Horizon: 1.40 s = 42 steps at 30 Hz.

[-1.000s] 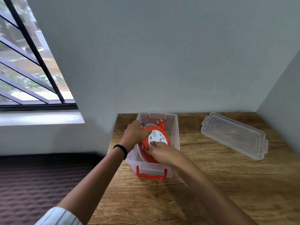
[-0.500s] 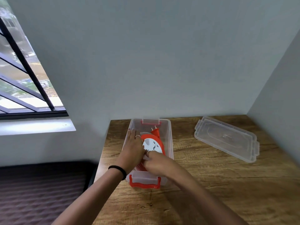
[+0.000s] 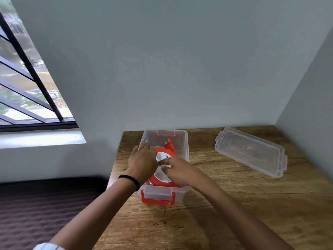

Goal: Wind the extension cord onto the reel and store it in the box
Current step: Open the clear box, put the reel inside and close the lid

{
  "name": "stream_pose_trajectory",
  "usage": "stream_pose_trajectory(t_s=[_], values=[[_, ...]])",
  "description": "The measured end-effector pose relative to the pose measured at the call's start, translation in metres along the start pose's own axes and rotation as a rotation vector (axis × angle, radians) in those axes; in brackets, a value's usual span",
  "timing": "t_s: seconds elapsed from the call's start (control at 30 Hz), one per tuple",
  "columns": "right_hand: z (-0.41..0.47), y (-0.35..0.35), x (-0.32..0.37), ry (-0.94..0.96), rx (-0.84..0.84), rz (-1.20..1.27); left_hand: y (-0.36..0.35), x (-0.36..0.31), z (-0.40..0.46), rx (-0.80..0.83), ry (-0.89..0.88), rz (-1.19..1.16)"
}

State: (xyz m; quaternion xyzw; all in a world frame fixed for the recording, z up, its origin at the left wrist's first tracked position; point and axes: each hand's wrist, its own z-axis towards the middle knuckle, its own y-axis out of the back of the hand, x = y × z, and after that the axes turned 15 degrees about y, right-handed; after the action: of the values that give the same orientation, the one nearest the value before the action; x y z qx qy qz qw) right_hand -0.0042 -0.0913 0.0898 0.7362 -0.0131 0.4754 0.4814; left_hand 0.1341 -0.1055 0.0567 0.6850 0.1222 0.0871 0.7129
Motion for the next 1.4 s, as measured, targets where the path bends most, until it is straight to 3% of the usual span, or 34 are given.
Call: stream_pose_trajectory(t_s=[0.13,0.23,0.43,0.63,0.8,0.93,1.13,1.3,1.4], values=[[-0.014,0.026,-0.017,0.059,-0.233,0.108,0.009,-0.029,0.003,-0.111,-0.063,-0.158],[-0.027,0.048,-0.038,0.044,-0.348,0.146,0.019,-0.068,0.008,-0.082,-0.107,-0.243],[-0.057,0.097,-0.110,-0.079,-0.384,0.040,0.015,-0.154,0.002,-0.082,-0.140,-0.411],[-0.084,0.150,-0.196,-0.274,-0.427,-0.053,-0.016,-0.221,0.005,0.191,-0.166,-0.470],[-0.093,0.170,-0.273,-0.473,-0.482,-0.126,-0.056,-0.260,-0.004,0.430,-0.130,-0.309],[-0.101,0.184,-0.324,-0.595,-0.505,-0.157,-0.080,-0.293,-0.014,0.491,-0.017,-0.306],[-0.105,0.182,-0.352,-0.487,-0.572,-0.128,-0.106,-0.302,-0.026,0.353,0.024,-0.278],[-0.114,0.204,-0.336,-0.415,-0.848,0.142,-0.105,-0.300,-0.024,0.343,0.051,-0.320],[-0.122,0.214,-0.305,-0.340,-0.909,0.369,-0.092,-0.297,-0.018,0.391,0.108,-0.372]])
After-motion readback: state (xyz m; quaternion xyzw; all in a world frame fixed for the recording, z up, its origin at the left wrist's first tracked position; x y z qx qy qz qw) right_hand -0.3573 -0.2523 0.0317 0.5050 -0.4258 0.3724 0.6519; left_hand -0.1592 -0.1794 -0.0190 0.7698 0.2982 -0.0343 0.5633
